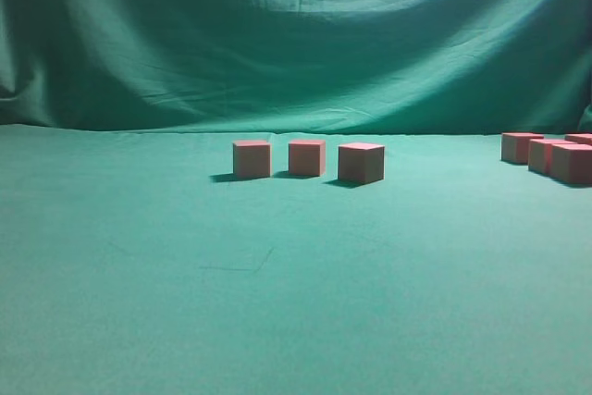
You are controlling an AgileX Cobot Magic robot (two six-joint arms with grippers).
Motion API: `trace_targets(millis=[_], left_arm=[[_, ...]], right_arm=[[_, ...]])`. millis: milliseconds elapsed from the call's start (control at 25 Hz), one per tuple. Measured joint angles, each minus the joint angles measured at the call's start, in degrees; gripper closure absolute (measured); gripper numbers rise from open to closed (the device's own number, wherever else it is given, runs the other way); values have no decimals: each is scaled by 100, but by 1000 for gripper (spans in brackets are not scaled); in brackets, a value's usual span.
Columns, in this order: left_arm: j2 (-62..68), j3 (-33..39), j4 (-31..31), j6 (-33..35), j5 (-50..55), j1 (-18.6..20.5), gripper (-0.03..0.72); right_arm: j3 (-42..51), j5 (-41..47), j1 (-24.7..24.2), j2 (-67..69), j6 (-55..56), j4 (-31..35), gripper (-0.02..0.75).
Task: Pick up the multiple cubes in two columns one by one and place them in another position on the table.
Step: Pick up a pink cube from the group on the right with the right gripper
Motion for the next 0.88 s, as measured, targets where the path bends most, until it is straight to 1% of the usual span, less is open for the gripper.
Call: trace_targets(millis=[200, 360, 600, 720, 880], left_arm=[[0, 0, 0, 0, 0, 0, 688], [0, 0, 0, 0, 0, 0, 688], [0, 0, 0, 0, 0, 0, 688], [0, 0, 0, 0, 0, 0, 688], [0, 0, 0, 0, 0, 0, 688]], right_arm=[[-58, 179, 41, -848, -23, 612, 472], [-58, 195, 329, -1617, -47, 736, 472], [-58, 329, 1208, -2450, -60, 830, 472], [-58, 554, 1636, -2591, -66, 1127, 472], [-58, 630, 2198, -2588, -48, 1261, 472]])
